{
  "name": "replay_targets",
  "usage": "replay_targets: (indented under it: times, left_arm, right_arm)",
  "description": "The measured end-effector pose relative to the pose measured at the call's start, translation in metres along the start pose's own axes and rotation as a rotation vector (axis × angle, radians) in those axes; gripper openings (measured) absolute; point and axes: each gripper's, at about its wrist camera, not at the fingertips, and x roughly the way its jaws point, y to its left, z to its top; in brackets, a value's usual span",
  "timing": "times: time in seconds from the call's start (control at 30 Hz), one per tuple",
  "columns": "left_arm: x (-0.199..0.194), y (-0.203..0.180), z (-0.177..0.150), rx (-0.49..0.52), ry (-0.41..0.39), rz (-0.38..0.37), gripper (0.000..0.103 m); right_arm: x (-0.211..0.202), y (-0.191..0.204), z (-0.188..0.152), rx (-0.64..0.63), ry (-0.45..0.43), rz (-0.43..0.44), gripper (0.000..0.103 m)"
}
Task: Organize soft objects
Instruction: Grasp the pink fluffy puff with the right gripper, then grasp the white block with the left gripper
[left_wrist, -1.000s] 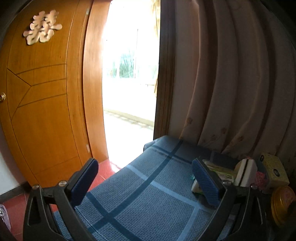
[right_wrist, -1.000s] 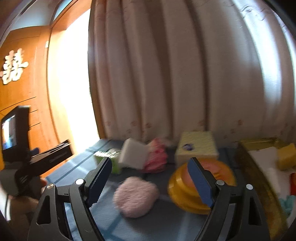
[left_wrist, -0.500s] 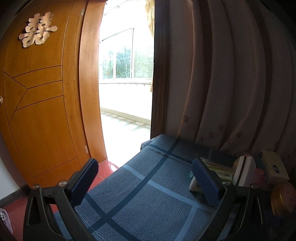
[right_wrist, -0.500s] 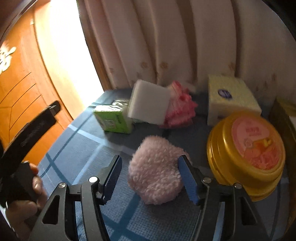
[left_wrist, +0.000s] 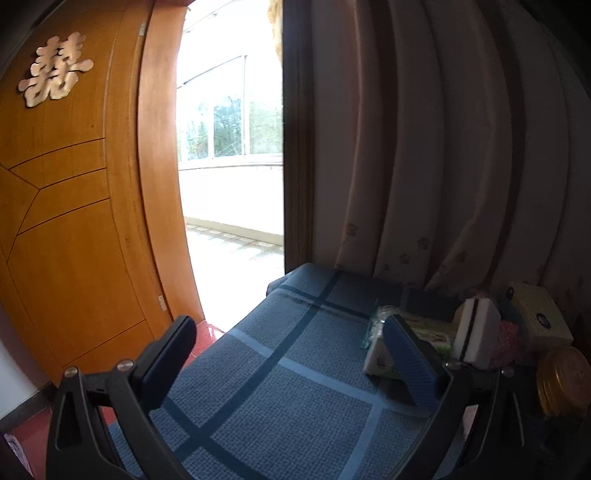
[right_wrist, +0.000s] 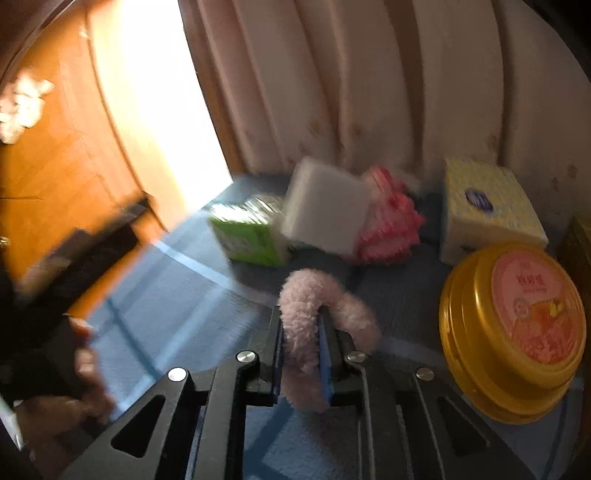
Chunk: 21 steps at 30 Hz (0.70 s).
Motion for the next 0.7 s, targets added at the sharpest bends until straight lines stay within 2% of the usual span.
replay_targets:
  times: [0.1,0.2,0.33,0.47,0.63,0.7]
  left_arm:
    - [-0.002,-0.004,0.001,0.019,-0.006,-0.024,0.102]
    - [-0.005,-0.013,0.002,0.035,-0.033,-0.098,0.102]
    - [-0.006,-0.044,0.004,0.115,-0.042,-0.200,0.102]
    - [0.010,-0.083,0.010,0.205,0.021,-0.286,0.093]
    - [0.037,-0.121,0.007,0.279,0.106,-0.365,0.081]
    - [0.045,-0.131,0.005,0.300,0.157,-0.395,0.069]
  right_arm:
    - [-0.028,0.006,-0.001,-0.068,-0.147,-0.002,0.017]
    - [-0.050,0.008,-0.005,-0.118,-0.274,-0.062,0.017]
    - [-0.077,-0.003,-0.008,-0.108,-0.424,-0.167,0.017]
    - [-0.094,-0.014,-0.007,-0.073,-0.501,-0.242,0.017]
    - [-0.108,-0.015,-0.009,-0.095,-0.542,-0.279,0.017]
    - [-0.111,-0.013,-0.013,-0.105,-0.549,-0.283,0.017]
